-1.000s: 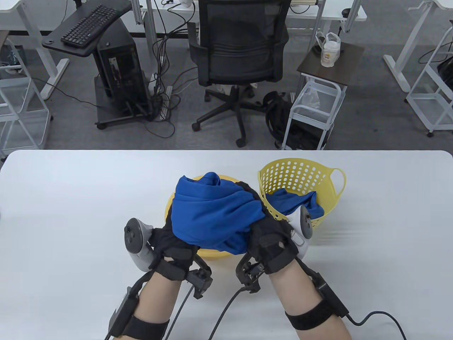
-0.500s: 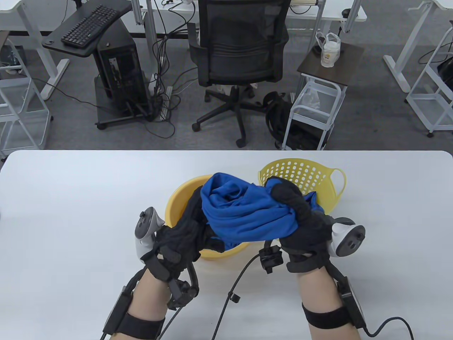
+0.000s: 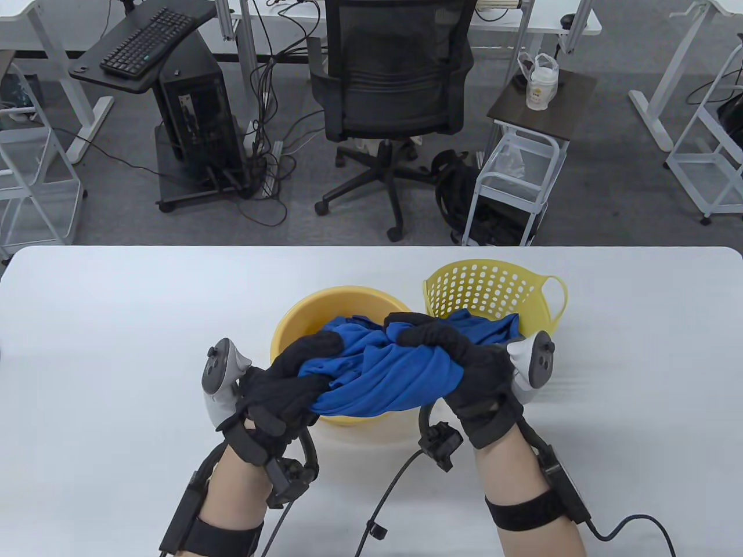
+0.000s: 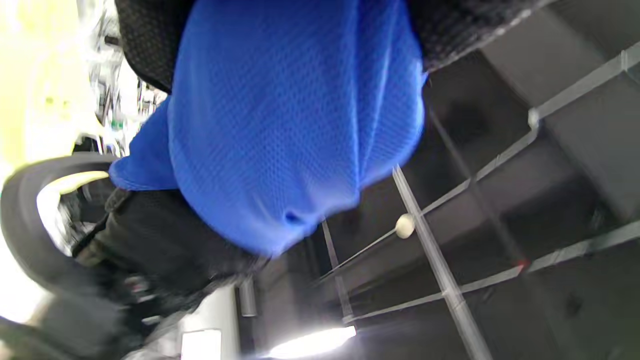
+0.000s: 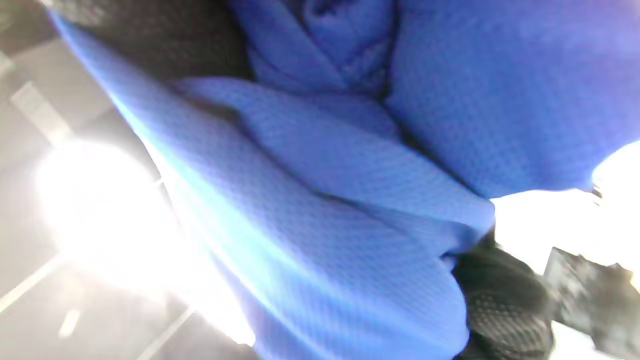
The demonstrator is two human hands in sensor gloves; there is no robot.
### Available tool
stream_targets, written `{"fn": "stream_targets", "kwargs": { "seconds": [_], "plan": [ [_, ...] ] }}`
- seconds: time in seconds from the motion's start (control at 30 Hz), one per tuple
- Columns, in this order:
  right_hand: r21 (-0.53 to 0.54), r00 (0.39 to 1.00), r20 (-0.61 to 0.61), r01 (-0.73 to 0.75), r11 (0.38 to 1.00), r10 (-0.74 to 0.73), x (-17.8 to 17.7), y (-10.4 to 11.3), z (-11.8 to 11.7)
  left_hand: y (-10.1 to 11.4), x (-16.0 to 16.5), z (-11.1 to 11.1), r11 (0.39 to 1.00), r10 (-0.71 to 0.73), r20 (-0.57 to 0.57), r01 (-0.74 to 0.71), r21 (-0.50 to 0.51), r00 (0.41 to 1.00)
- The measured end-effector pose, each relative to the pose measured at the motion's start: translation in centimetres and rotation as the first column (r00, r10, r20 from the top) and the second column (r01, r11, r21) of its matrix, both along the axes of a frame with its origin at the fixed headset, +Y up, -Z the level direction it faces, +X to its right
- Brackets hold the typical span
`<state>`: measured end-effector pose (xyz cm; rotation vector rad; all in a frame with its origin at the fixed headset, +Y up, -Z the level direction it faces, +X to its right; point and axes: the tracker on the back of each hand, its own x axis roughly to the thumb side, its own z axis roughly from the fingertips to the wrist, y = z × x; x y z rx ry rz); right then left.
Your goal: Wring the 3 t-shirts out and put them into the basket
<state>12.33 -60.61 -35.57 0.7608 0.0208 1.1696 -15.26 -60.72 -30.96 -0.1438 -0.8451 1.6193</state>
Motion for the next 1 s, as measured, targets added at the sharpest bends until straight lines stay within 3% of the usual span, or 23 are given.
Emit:
{"fn": "stream_targets", "kwargs": {
  "seconds": [0.07, 0.1, 0.2, 0.27, 0.37, 0.4, 0.5, 0.63, 0.7, 0.77, 0.83, 0.9, 1.0],
  "plan": [
    [-0.089, 0.999, -0.036, -0.025, 0.996, 0.022, 0.1, -1.1, -1.0, 0.7, 0.4, 0.7, 0.980, -0.145, -0.140, 0.162, 0.113, 0.979],
    [-0.106, 0.998, -0.058, -0.036, 0.994, 0.030, 0.2, -1.4, -1.3, 0.8, 0.6, 0.8, 0.979, -0.153, -0.145, 0.170, 0.112, 0.978],
    [-0.161, 0.992, -0.102, -0.092, 0.983, 0.077, 0.9, -2.0, -1.9, 0.3, 1.0, 0.7, 0.982, -0.170, -0.041, 0.173, 0.074, 0.985],
    [-0.143, 0.986, -0.091, -0.150, 0.978, 0.138, 1.1, -2.0, -2.1, -0.2, 1.2, 0.6, 0.980, -0.201, -0.010, 0.201, 0.004, 0.980],
    [-0.150, 0.958, 0.008, -0.284, 0.947, 0.288, 0.8, -2.0, -2.0, -0.6, 1.1, 0.6, 0.950, -0.310, -0.246, 0.309, -0.046, 0.918],
    [-0.163, 0.939, 0.044, -0.331, 0.929, 0.342, 0.4, -2.0, -1.8, -0.4, 1.3, 0.8, 0.896, -0.421, -0.371, 0.442, -0.030, 0.828],
    [-0.191, 0.893, 0.135, -0.402, 0.896, 0.429, -0.1, -2.1, -1.5, -0.1, 2.0, 1.2, 0.704, -0.606, -0.531, 0.710, -0.011, 0.592],
    [-0.276, 0.890, 0.192, -0.355, 0.893, 0.414, -0.1, -2.4, -1.3, -0.2, 3.5, 2.0, 0.640, -0.622, -0.586, 0.768, 0.000, 0.519],
    [-0.297, 0.887, 0.174, -0.367, 0.881, 0.428, 0.0, -2.6, -1.5, 0.1, 4.9, 2.9, 0.524, -0.602, -0.694, 0.851, 0.028, 0.394],
    [-0.302, 0.893, 0.177, -0.350, 0.887, 0.413, 0.0, -2.8, -1.6, 0.2, 5.7, 3.5, 0.450, -0.545, -0.778, 0.892, 0.043, 0.312],
    [-0.303, 0.892, 0.173, -0.354, 0.885, 0.417, 0.0, -2.8, -1.6, 0.1, 5.9, 3.7, 0.452, -0.529, -0.785, 0.890, 0.062, 0.323],
    [-0.298, 0.881, 0.195, -0.365, 0.882, 0.431, -0.1, -2.5, -1.3, -0.2, 5.7, 3.4, 0.504, -0.526, -0.756, 0.859, 0.092, 0.390],
    [-0.302, 0.861, 0.218, -0.388, 0.871, 0.459, -0.3, -2.1, -0.7, -0.5, 5.3, 2.9, 0.531, -0.531, -0.727, 0.840, 0.115, 0.435]
  ]
}}
